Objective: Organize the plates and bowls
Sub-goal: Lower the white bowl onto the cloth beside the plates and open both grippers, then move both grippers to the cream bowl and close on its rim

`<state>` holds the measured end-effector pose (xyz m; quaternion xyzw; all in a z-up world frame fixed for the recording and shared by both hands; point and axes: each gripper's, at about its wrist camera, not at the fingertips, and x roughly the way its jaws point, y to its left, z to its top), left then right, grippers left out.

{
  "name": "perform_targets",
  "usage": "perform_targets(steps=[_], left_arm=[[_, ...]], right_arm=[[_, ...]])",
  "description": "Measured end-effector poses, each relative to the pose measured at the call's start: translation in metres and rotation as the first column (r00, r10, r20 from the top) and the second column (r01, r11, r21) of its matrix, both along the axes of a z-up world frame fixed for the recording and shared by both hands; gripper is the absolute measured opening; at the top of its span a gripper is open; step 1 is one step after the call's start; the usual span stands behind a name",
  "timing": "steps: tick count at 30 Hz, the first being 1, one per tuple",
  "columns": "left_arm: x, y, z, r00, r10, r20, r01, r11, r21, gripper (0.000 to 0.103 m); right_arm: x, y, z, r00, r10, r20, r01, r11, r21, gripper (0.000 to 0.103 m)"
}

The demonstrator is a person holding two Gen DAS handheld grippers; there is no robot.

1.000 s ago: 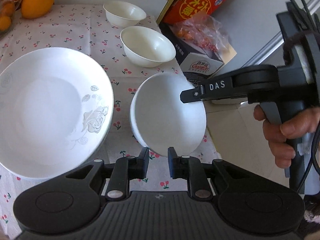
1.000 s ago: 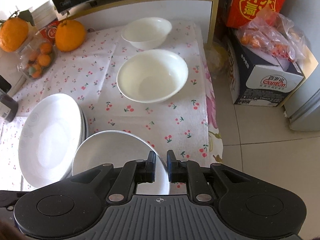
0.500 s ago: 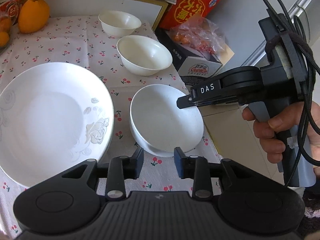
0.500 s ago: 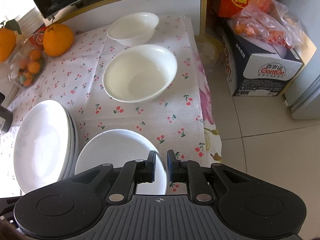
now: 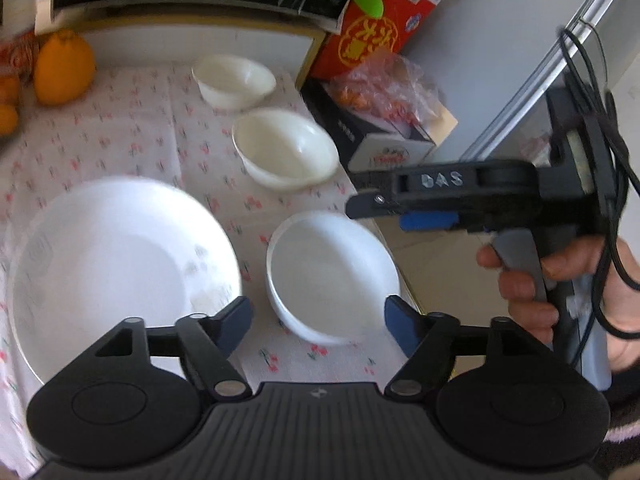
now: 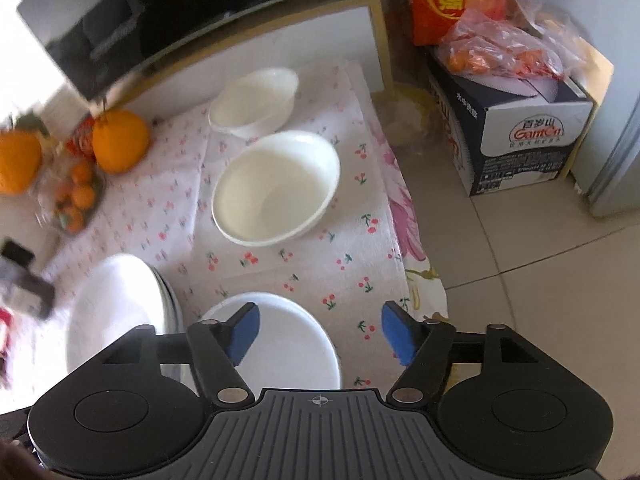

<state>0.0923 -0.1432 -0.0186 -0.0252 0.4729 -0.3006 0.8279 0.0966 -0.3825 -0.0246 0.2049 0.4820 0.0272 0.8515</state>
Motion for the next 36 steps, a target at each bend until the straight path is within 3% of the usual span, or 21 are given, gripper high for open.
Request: perform_targets(steps=[7,13,18,23,25,31,36], left_arm=[[0.036,0.0,0.014,0.994,0.075,0.079,-0.08,0.995,0.059,0.097],[0.066,-0.006,0.004,0.984,0.127,0.127,-0.136,0.988,0.067,0.102],[0.083,-0.013,-0.011,0.962,0.155,0.225,-0.174,0.983,0.066,0.101],[0.099,-0.019,-0.023,0.965,0.138,0.223,-0.149,0.988,0.036,0.091],[0.103,-0.021,-0.026,0.968,0.124,0.218,-0.134,0.991,0.031,0.079],[0.112,-0.022,-0.035,0.977,0.111,0.182,-0.116,0.993,0.016,0.05],[0.115,-0.023,-0.041,0.982,0.097,0.162,-0.101,0.995,0.013,0.037]], right_arm=[[0.004,-0.014,0.003,0.995,-0.064,0.079,0.056,0.993,0.103,0.077],[0.013,-0.026,-0.005,0.984,-0.137,0.117,0.115,0.977,0.182,0.077],[0.023,-0.028,-0.014,0.973,-0.174,0.154,0.143,0.97,0.195,0.077],[0.033,-0.03,-0.021,0.96,-0.219,0.177,0.181,0.961,0.208,0.076],[0.036,-0.029,-0.024,0.957,-0.227,0.182,0.187,0.959,0.213,0.074],[0.046,-0.021,-0.032,0.961,-0.217,0.173,0.185,0.966,0.181,0.046],[0.049,-0.017,-0.038,0.965,-0.21,0.159,0.185,0.97,0.157,0.028]])
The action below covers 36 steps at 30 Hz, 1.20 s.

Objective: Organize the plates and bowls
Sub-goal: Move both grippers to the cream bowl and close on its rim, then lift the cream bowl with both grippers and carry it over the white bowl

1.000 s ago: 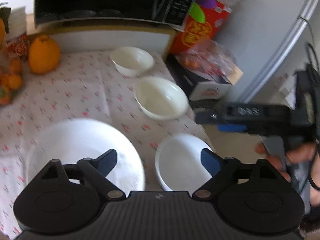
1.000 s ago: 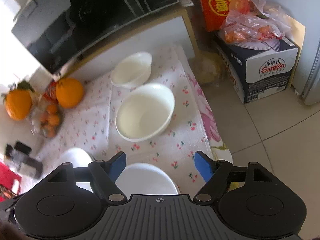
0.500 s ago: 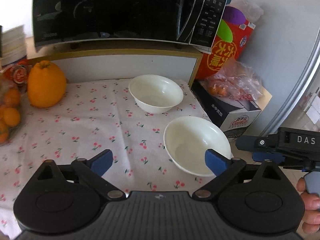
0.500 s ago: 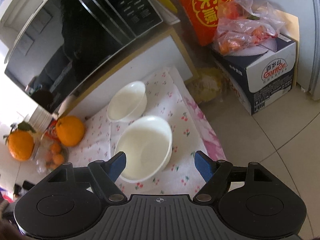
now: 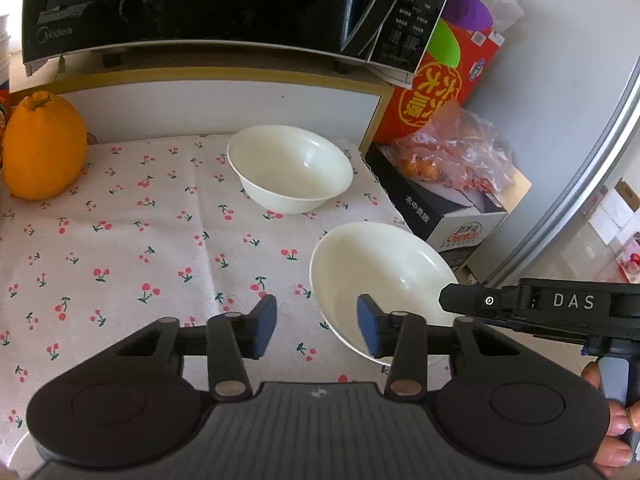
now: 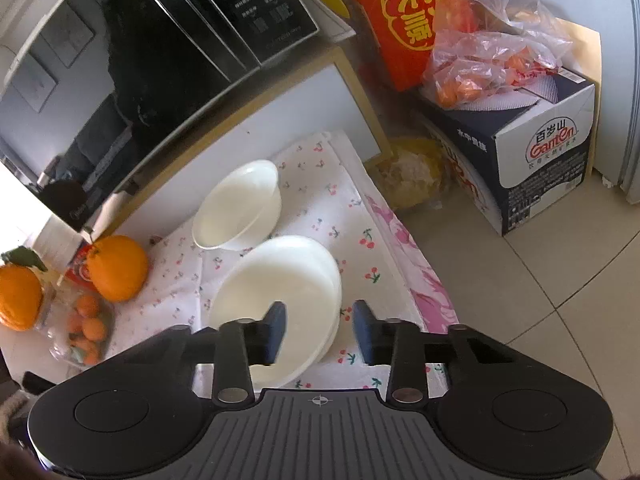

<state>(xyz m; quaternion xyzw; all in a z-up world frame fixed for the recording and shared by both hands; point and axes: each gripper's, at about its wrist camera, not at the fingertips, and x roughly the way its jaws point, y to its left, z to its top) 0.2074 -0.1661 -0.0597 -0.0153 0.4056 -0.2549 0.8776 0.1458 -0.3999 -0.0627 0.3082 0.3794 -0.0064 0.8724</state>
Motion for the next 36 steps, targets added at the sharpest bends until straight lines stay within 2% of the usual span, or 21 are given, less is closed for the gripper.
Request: perform_targets(steps=[7,10,24,36], left_arm=[[0.0,-0.003,-0.006,1.0,-0.019,-0.019,0.019,1.0,0.003,0.025],[-0.001,-0.005,-0.008,0.999,-0.032,-0.02,0.032,0.999,-0.004,0.016],[-0.014,-0.005,0.003,0.999,-0.045,0.017,0.045,0.999,-0.002,0.015],[-0.035,0.014,0.029,1.0,-0.026,0.004,0.026,0.997,-0.069,0.015]], right_arm=[[0.002,0.005,-0.002,1.0,0.0,-0.006,0.0,1.0,-0.016,0.018],[0.002,0.008,-0.001,1.0,0.005,-0.005,-0.006,0.999,-0.042,0.015],[-0.006,0.007,0.008,1.0,0.013,0.01,-0.012,0.998,-0.057,0.013],[-0.028,0.013,0.039,0.997,0.056,0.049,-0.053,0.996,-0.066,0.013]])
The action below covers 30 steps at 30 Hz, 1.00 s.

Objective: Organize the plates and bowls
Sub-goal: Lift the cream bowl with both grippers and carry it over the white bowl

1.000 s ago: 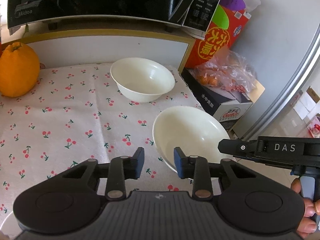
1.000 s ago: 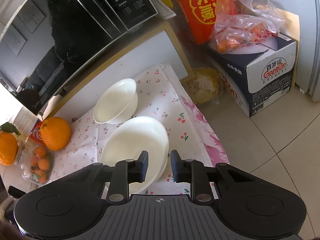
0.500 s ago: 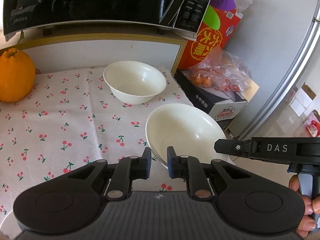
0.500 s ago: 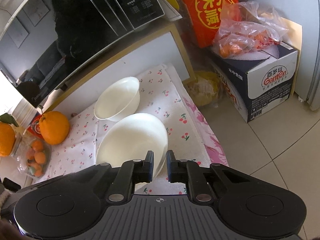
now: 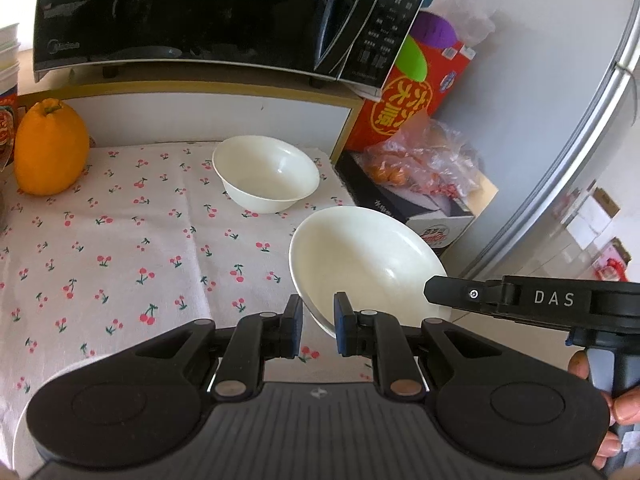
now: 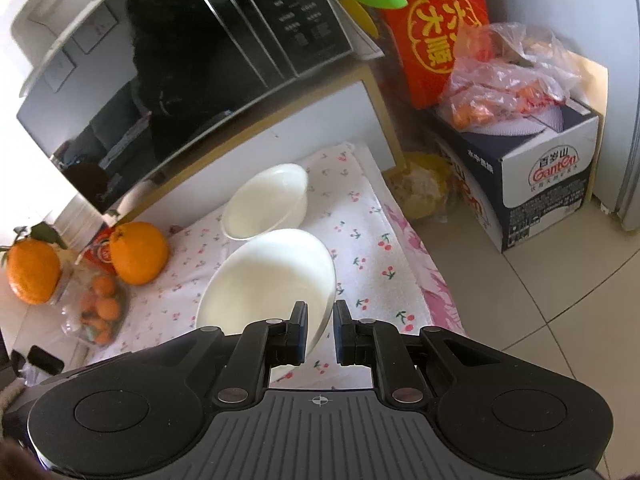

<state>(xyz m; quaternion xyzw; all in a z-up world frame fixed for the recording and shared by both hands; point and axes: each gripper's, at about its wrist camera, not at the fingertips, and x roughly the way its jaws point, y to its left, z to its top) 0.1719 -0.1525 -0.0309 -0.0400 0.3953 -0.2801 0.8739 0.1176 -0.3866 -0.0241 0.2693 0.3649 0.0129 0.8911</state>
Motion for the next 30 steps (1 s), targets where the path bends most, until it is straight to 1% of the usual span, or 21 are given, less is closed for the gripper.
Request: perform_targets(steps=[5,9,12,16,19,24,30], left_arm=[[-0.017,0.003,0.011,1.0,-0.02,0.02,0.02,1.0,-0.004,0.015],[-0.03,0.006,0.018,0.999,-0.043,0.032,0.043,0.999,0.002,0.015],[-0.04,0.006,0.021,0.998,-0.061,0.03,0.061,0.998,0.01,0.015],[-0.052,0.004,0.023,0.996,-0.086,0.023,0.085,0.996,0.033,0.015],[-0.059,0.004,0.022,0.994,-0.104,0.016,0.103,0.993,0.052,0.015],[-0.069,0.003,0.016,0.993,-0.119,-0.011,0.119,0.99,0.08,0.015],[-0.076,-0.005,0.007,0.991,-0.129,-0.046,0.134,0.982,0.133,0.015]], right_arm=[[-0.015,0.004,0.014,1.0,0.018,0.008,-0.018,1.0,-0.019,0.013],[-0.027,0.007,0.021,1.0,0.026,-0.006,-0.026,0.999,-0.024,0.014],[-0.035,0.009,0.025,0.999,0.027,-0.035,-0.028,0.999,-0.032,0.014],[-0.042,0.013,0.027,0.994,0.032,-0.104,-0.038,0.998,-0.052,0.015],[-0.049,0.015,0.028,0.992,0.042,-0.122,-0.051,0.996,-0.071,0.015],[-0.062,0.014,0.031,0.99,0.05,-0.129,-0.059,0.996,-0.07,0.015],[-0.068,0.021,0.022,0.978,0.08,-0.193,-0.105,0.987,-0.122,0.015]])
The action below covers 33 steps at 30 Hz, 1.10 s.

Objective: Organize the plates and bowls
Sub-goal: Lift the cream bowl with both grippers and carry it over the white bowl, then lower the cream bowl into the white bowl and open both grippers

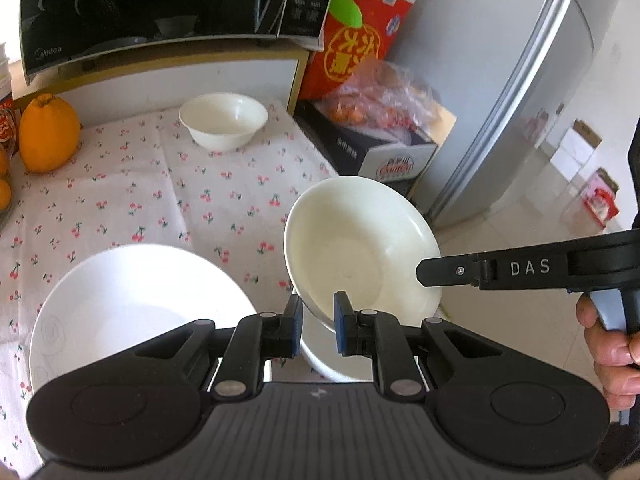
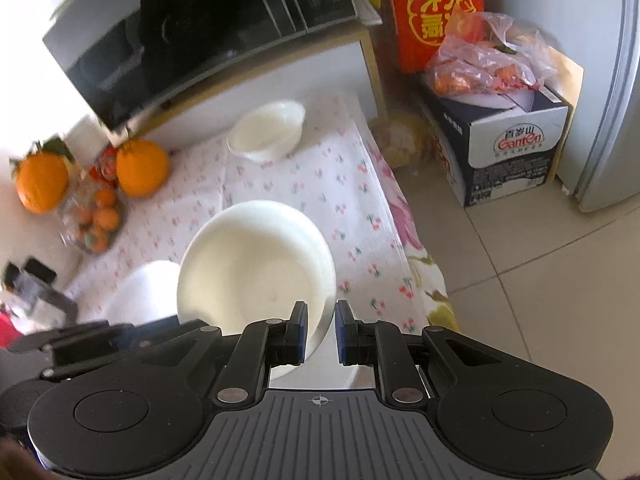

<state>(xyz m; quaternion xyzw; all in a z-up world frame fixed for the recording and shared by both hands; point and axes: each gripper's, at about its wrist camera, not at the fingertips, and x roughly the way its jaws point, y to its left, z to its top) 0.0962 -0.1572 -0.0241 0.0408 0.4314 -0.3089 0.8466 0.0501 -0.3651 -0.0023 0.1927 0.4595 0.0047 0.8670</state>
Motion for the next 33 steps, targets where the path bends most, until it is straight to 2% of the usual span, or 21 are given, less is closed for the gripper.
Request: perform_targets(steps=[4,20,30,33], left_arm=[[-0.003,-0.001,-0.005,1.0,-0.006,-0.017,0.006,1.0,0.029,0.015],[-0.006,-0.006,-0.017,0.998,-0.031,-0.057,0.035,0.997,0.069,0.016],[-0.004,-0.009,-0.02,0.997,-0.036,-0.062,0.041,0.996,0.074,0.019],[-0.003,-0.009,-0.02,0.998,-0.03,-0.058,0.035,0.996,0.076,0.024]], right_arm=[[-0.003,0.003,-0.005,1.0,0.019,-0.021,-0.019,1.0,-0.017,0.015],[-0.001,0.01,-0.016,0.995,0.054,-0.082,-0.06,0.995,-0.075,0.015],[0.0,0.012,-0.018,0.993,0.066,-0.093,-0.074,0.994,-0.083,0.018],[0.001,0.01,-0.018,0.994,0.061,-0.094,-0.069,0.995,-0.075,0.018]])
